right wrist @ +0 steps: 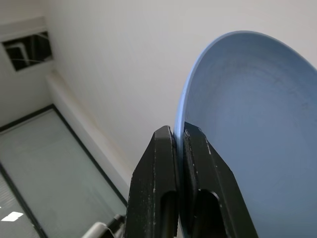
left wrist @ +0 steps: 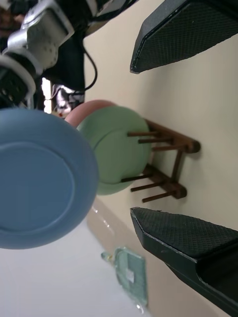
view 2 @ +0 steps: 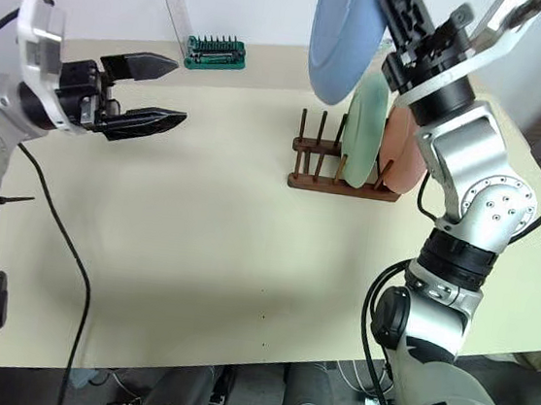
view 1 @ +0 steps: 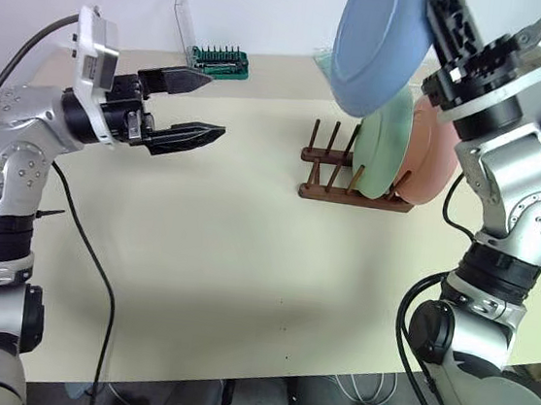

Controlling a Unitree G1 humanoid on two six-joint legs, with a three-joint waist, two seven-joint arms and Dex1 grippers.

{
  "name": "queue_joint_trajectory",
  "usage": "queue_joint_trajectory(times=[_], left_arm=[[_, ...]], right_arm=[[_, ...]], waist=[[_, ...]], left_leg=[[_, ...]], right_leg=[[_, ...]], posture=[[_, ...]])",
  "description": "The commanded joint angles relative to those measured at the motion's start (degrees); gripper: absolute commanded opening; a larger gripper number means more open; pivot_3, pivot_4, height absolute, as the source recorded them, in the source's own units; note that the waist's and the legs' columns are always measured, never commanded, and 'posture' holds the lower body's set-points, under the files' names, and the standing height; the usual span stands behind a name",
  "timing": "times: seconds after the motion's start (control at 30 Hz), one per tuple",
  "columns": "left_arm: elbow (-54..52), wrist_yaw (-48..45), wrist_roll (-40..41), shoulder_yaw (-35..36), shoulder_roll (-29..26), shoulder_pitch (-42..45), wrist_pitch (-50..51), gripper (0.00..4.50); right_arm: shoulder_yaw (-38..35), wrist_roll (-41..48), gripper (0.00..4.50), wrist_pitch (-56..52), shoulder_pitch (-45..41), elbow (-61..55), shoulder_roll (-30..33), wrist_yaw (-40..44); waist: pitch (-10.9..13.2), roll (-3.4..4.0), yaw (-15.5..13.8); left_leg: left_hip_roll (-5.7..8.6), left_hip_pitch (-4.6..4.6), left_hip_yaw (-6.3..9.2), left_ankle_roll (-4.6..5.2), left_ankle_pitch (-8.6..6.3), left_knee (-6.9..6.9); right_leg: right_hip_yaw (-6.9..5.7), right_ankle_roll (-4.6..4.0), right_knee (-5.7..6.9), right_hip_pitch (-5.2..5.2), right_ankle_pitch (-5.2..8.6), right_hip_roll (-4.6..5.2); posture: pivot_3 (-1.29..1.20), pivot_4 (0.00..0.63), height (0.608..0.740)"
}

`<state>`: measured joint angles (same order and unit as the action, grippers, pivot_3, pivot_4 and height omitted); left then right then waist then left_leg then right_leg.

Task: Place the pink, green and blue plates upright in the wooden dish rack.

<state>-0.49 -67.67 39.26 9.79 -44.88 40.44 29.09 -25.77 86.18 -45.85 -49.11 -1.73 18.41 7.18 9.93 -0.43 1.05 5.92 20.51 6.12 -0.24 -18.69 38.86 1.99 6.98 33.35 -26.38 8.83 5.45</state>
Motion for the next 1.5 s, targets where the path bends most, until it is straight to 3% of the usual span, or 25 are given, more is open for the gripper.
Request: queue_joint_trajectory(times=[0.03,1.17,1.3,1.5], left_arm=[[-0.97,-2.25,1.65,0.60,-0.94,-0.54,1.39,4.43],[-5.28,-0.21,2.29,0.66,0.07,-0.98,4.17,4.43],[-5.19,0.06,2.17,0.41,0.16,-0.62,4.39,4.50],[-5.18,0.39,2.57,0.56,0.35,-0.15,4.93,4.50]], right_arm=[[-0.06,-0.23,0.00,0.78,0.45,-0.01,0.80,1.53],[3.99,-9.44,0.00,0.74,8.77,0.71,-2.20,5.26],[4.31,-9.75,1.49,0.74,8.57,0.24,-2.11,6.01],[5.06,-12.54,4.48,1.76,8.32,-0.16,-1.35,7.06]], waist=[[0.00,0.00,0.03],[0.00,0.00,-0.01],[0.00,0.00,0.01],[0.00,0.00,0.00]], left_leg=[[0.00,0.00,0.00,0.00,0.00,0.00],[-0.01,0.01,0.00,0.01,-0.01,0.01],[-0.01,0.01,0.00,0.01,0.00,0.01],[-0.01,0.00,0.00,0.00,0.00,0.01]], right_leg=[[0.00,0.00,0.00,0.00,0.00,0.00],[0.00,0.00,-0.02,-0.01,0.00,0.00],[0.00,0.00,-0.01,-0.01,0.00,0.00],[0.00,0.00,-0.01,-0.01,0.00,-0.01]], posture=[[0.00,0.150,0.735],[0.00,0.150,0.735],[0.00,0.150,0.735],[0.00,0.150,0.735]])
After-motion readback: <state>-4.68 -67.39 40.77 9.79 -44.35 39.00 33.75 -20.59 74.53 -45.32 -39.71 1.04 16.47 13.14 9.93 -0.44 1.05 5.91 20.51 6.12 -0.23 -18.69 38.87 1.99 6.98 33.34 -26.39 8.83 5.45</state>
